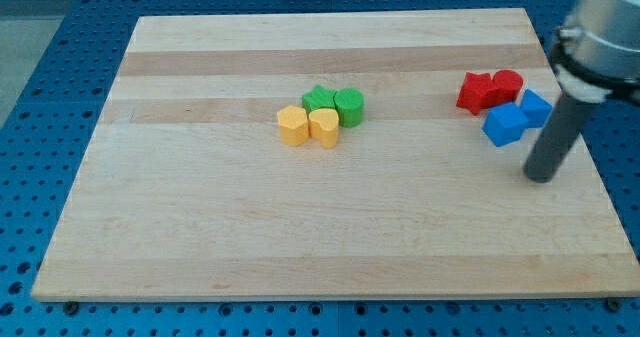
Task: Move the blue blocks away from the red blocks
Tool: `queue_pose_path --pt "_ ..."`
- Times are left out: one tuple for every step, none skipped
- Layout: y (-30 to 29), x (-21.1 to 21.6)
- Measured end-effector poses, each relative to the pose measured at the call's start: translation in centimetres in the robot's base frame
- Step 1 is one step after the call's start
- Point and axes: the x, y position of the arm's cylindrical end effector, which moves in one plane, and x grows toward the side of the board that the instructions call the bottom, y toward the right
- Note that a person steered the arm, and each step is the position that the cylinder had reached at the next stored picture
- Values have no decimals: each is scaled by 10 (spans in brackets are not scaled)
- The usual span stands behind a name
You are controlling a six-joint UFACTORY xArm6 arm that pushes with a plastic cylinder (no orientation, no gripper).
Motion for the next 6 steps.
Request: queue_pose_path --pt "33 -16" --pt "50 -43" --pt "51 -72" --pt "51 -98" --pt "28 -104" --pt "-16 -92"
